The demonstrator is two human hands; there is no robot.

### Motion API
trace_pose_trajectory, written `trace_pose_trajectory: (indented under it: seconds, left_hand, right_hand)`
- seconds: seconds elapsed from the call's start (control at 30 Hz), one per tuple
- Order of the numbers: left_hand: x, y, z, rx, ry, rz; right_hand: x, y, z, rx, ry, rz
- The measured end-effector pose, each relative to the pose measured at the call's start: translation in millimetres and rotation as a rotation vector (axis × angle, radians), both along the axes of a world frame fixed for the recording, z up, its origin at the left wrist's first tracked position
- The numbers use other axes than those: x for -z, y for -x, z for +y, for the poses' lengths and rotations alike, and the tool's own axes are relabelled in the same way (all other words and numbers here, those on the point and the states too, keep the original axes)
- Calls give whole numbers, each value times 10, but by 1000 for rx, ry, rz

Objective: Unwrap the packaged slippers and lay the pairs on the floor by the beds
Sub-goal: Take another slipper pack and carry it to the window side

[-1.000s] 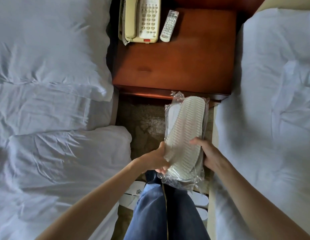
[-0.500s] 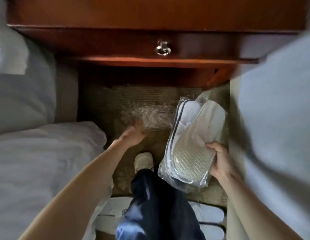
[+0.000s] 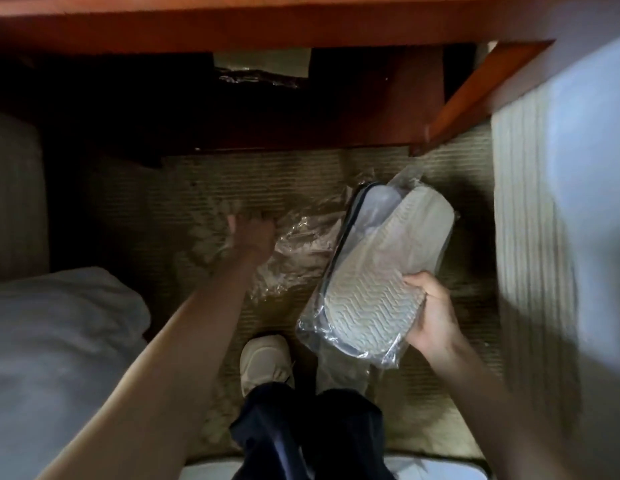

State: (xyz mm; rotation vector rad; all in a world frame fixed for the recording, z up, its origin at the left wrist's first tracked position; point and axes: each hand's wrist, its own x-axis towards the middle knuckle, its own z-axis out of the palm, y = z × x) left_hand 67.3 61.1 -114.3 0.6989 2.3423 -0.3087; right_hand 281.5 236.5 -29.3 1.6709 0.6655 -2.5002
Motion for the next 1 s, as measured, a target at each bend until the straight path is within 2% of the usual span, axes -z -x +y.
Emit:
trace_pose_trajectory:
  seconds: [0.07, 0.17, 0.27, 0.4, 0.53, 0.67, 0.77, 0.8, 0.93, 1.0]
  left_hand:
    - [-89, -45, -58, -51, -2, -65]
    - [-466, -124, -164, -215, -105, -179]
    - [-1115, -158, -238, -329, -177, -284]
    - [-2254, -155, -411, -457, -168, -404]
    - [-3513, -226, -656, -415, -87, -363]
    - [-4732, -435, -848, -394, -116, -297]
    - [-5525, -547, -944, -274, -218, -216]
    - [-5708, -575, -983, -238, -282, -165]
    - [-6225, -664, -1020, -449, -393, -181]
    - [-6421, -733, -1076, -453, -493, -134]
  right_hand:
    - [-96, 41, -9, -3, -2, -8]
    - [-415, 71, -29, -3, -3, -11]
    - [-945, 82, -85, -9, 11, -21]
    - [-1864, 104, -213, -40, 82, 15]
    - [-2875, 131, -300, -135, 104, 31]
    - [-3840, 164, -367, -217, 91, 27]
    - [-4437, 209, -390, -259, 72, 40]
    - [-4596, 234, -392, -268, 62, 51]
    - [-5053, 405, -414, -318, -10, 118]
    - [-5194, 447, -419, -330, -47, 142]
